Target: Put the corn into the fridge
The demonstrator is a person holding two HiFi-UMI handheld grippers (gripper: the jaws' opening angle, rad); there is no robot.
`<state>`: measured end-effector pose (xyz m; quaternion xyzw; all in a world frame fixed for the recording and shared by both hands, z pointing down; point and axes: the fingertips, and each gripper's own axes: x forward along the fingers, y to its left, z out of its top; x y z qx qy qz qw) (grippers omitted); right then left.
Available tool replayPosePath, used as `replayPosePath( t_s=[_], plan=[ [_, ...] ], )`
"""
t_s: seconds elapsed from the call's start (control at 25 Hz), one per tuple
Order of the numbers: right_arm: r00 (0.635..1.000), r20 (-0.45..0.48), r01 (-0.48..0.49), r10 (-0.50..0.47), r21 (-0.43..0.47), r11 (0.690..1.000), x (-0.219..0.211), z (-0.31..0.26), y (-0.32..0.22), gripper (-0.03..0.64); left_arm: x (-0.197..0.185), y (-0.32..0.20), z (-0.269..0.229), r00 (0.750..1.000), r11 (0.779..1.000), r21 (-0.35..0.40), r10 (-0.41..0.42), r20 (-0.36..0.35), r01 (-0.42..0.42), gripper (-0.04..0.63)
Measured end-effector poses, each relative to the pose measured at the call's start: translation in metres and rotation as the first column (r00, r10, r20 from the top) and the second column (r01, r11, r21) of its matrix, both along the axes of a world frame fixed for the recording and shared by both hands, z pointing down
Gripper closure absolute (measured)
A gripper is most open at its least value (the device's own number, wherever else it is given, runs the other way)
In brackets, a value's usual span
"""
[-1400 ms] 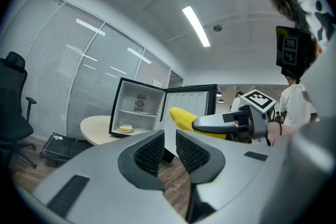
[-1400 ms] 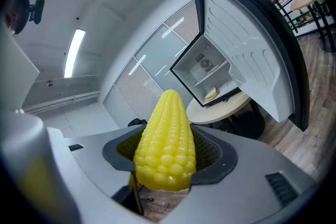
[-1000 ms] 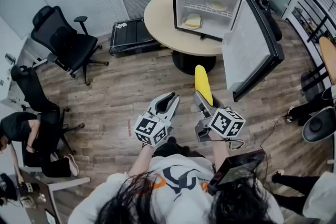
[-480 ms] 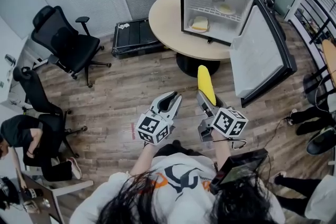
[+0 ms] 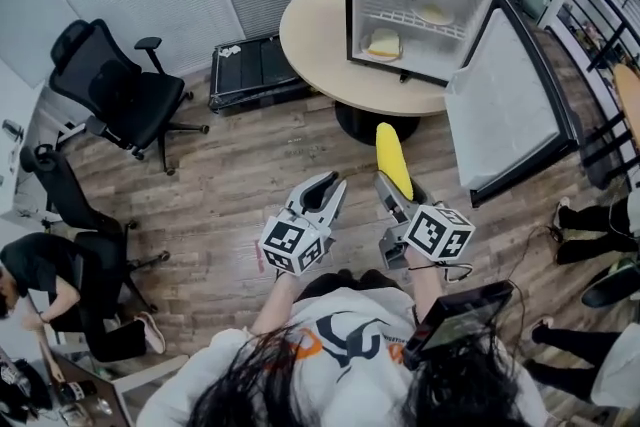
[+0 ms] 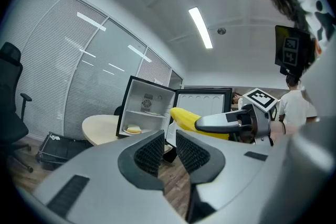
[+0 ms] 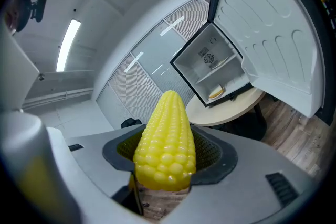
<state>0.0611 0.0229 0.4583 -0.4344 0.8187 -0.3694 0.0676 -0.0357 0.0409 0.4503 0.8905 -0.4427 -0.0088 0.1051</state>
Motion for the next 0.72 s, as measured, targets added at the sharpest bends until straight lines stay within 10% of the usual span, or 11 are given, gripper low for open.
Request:
replayPosePath(
  t_s=[0.72],
  plan=[
    [0.999, -0.041, -0.018, 0.018, -0.017, 1.0, -0.004, 0.012, -0.083, 0.358, -0.008, -0.081, 0.01, 1.0, 1.0, -0.014, 0.019, -0.009, -0.019, 0.52]
  ],
)
